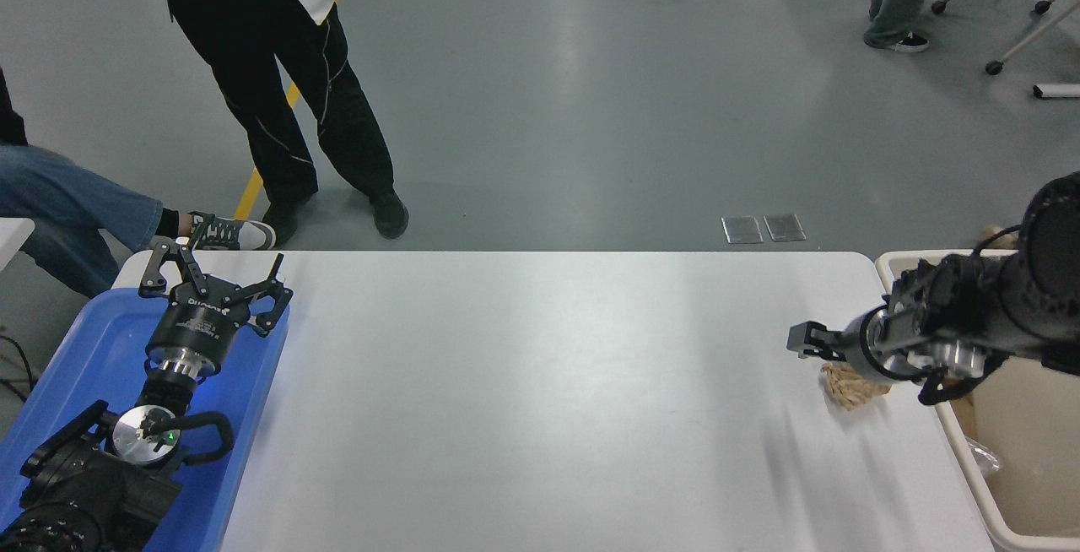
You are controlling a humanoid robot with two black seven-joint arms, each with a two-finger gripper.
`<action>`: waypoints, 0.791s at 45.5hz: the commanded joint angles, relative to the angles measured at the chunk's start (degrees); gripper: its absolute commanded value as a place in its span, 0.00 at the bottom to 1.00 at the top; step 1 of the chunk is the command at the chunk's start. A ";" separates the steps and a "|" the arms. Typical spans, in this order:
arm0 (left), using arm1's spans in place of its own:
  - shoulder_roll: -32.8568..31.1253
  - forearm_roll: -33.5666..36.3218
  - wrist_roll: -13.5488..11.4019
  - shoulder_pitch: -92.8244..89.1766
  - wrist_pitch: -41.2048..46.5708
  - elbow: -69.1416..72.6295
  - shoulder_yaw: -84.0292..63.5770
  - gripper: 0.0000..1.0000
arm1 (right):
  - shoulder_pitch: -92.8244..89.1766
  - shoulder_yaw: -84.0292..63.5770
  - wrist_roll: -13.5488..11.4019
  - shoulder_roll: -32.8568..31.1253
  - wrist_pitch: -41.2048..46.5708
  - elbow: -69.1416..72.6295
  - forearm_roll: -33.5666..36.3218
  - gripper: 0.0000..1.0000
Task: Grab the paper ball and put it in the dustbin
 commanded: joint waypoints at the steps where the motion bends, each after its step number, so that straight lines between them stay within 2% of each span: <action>1: 0.00 -0.01 -0.08 0.00 0.00 0.00 -0.07 0.99 | -5.48 0.51 -0.59 -0.12 -1.38 -6.13 5.57 1.00; 12: 0.00 -0.01 -0.08 0.00 0.00 0.00 0.01 0.99 | -9.96 5.08 -0.59 0.23 -1.64 -11.14 5.58 1.00; 31: 0.00 -0.01 -0.08 0.08 0.00 0.00 0.01 0.99 | -17.17 4.55 -1.03 0.23 -2.52 -20.29 5.23 0.99; 34: 0.00 -0.01 -0.08 0.08 0.00 0.00 -0.07 0.99 | -17.17 4.55 -1.65 0.23 -2.52 -20.90 4.61 0.96; 36: 0.00 -0.01 -0.08 0.08 0.00 0.00 -0.07 0.99 | -17.26 4.64 -1.65 0.23 -2.52 -20.99 4.17 0.89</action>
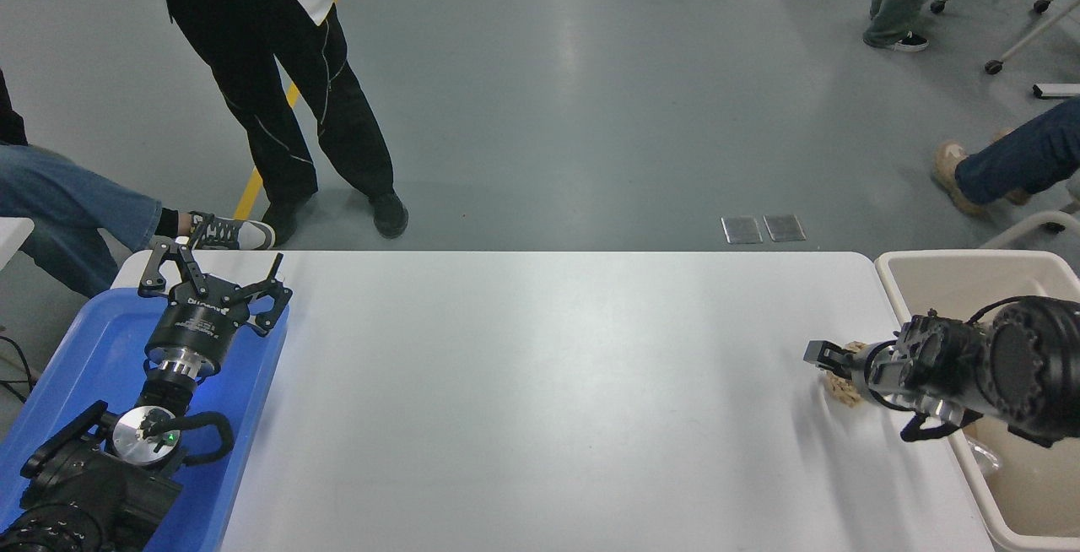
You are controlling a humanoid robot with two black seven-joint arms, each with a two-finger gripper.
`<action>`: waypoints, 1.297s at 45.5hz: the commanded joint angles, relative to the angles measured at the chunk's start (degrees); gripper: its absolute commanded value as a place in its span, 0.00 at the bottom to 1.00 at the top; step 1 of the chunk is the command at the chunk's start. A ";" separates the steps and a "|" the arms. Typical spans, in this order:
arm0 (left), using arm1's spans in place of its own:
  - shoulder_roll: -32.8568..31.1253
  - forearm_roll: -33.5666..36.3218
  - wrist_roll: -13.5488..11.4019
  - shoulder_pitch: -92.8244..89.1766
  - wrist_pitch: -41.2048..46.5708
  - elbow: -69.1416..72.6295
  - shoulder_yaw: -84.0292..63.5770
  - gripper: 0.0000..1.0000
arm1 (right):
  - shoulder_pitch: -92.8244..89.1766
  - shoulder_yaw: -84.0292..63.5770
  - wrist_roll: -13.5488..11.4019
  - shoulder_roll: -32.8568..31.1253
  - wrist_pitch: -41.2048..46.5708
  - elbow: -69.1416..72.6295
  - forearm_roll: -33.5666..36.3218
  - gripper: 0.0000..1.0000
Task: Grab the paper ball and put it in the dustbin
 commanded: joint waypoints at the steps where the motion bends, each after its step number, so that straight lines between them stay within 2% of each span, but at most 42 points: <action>1: 0.00 0.01 0.01 0.07 0.00 0.00 0.02 0.99 | -1.94 0.25 -0.78 0.01 -0.20 -2.90 -1.21 0.84; 12: 0.00 0.01 0.01 -0.02 0.00 0.00 0.02 0.99 | -2.11 0.51 -0.87 0.10 0.06 -2.82 -1.48 0.01; 20: 0.00 0.01 0.01 -0.02 0.00 0.00 0.02 0.99 | -1.85 0.69 -2.45 0.10 0.15 -2.64 -1.48 0.00; 27: 0.00 0.01 0.01 -0.02 0.00 0.00 0.02 0.99 | -0.45 0.78 -2.45 0.01 0.23 -1.76 -1.65 0.00; 33: 0.00 0.01 0.01 -0.02 0.00 0.00 0.02 0.99 | 2.36 1.48 -2.37 -0.25 0.23 2.27 -4.72 0.00; 47: 0.00 0.01 0.10 -0.02 0.00 0.00 -0.07 0.99 | 16.94 9.57 -1.66 -6.23 1.38 24.41 -16.59 0.00; 55: 0.00 0.01 0.10 -0.02 0.00 0.00 0.02 0.99 | 30.56 8.69 -1.49 -9.57 5.50 41.02 -18.26 0.00; 59: 0.00 0.01 0.10 -0.02 0.00 0.00 0.02 0.99 | 37.95 7.37 -0.26 -10.19 8.05 47.97 -18.35 0.00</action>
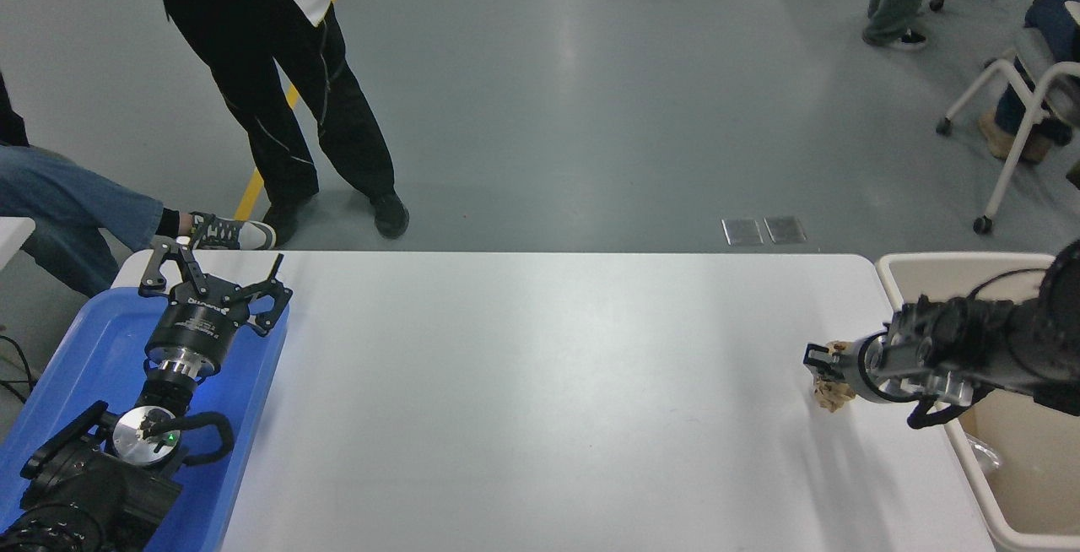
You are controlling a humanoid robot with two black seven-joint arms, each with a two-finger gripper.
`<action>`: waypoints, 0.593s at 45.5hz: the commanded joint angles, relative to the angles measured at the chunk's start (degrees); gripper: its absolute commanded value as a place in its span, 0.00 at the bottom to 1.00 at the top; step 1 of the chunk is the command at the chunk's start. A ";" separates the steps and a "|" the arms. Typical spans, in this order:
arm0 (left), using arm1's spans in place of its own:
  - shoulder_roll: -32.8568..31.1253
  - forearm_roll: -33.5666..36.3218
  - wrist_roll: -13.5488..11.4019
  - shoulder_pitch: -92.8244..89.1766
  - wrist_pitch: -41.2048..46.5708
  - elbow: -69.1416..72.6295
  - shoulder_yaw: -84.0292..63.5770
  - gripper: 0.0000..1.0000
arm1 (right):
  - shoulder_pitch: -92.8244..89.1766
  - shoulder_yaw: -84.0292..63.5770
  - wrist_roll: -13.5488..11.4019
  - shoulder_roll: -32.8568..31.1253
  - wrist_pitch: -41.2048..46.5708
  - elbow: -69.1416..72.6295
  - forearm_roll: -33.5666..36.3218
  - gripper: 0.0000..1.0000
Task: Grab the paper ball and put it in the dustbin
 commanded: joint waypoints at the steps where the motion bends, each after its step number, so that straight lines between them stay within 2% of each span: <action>1: 0.00 -0.02 0.00 0.00 0.00 0.00 0.01 0.99 | 18.47 -1.25 1.69 -3.03 5.50 20.20 -2.84 0.00; 7: 0.00 -0.02 0.00 0.09 0.00 0.00 -0.07 0.99 | 28.49 -2.40 2.57 -3.20 11.03 26.27 -2.84 0.00; 27: 0.00 -0.02 -0.09 0.09 0.00 0.00 -0.07 0.99 | 54.69 -3.10 6.35 -3.91 33.01 30.14 -2.14 0.00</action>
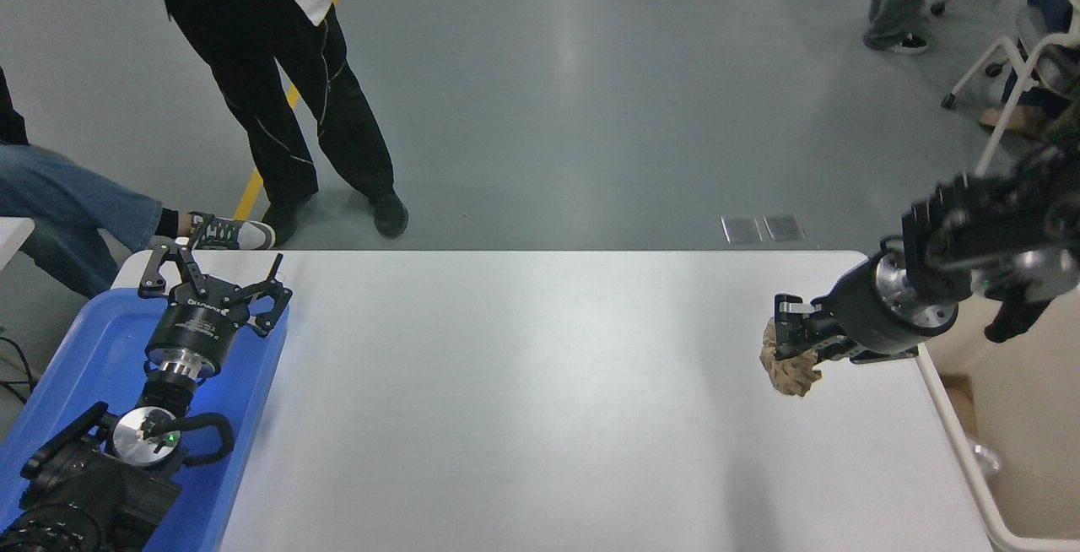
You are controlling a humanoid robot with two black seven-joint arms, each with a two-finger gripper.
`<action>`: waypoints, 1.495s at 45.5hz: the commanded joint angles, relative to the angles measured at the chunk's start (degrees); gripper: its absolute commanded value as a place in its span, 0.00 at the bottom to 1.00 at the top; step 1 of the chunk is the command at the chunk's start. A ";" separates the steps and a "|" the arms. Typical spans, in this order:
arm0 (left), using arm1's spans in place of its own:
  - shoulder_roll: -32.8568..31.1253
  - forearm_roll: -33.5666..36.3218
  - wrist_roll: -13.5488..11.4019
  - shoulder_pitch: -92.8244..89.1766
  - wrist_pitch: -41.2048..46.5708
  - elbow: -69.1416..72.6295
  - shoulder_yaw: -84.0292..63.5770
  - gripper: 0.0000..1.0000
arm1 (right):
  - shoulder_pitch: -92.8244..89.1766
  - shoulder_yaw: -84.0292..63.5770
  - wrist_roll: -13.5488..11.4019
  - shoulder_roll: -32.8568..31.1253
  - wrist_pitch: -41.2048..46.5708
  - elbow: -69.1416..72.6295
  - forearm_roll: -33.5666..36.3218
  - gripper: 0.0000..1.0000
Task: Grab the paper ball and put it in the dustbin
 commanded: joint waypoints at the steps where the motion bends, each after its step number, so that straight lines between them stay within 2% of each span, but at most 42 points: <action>1: 0.00 0.00 -0.07 0.00 0.00 -0.01 -0.02 0.99 | 15.26 -0.20 2.01 -0.27 12.18 4.24 0.47 0.00; 11: 0.00 0.00 -0.07 0.00 0.00 -0.01 -0.02 0.99 | 21.06 0.24 2.10 -0.36 17.64 4.24 0.73 0.00; 30: 0.00 0.00 -0.07 0.00 0.00 -0.01 -0.02 0.99 | 17.82 -0.46 2.02 0.17 15.71 2.94 0.47 0.00; 39: 0.00 0.00 -0.07 0.00 0.00 -0.01 -0.02 0.99 | 8.42 -5.20 1.93 -0.45 9.56 -4.61 -0.32 0.00; 51: 0.00 0.00 -0.07 0.00 0.00 -0.01 -0.02 0.99 | -10.38 -7.93 1.40 -7.21 -0.37 -19.63 -0.41 0.00; 68: 0.00 0.00 -0.07 0.00 0.00 -0.01 -0.02 0.99 | -39.82 -9.87 1.22 -11.61 -18.38 -42.40 2.40 0.00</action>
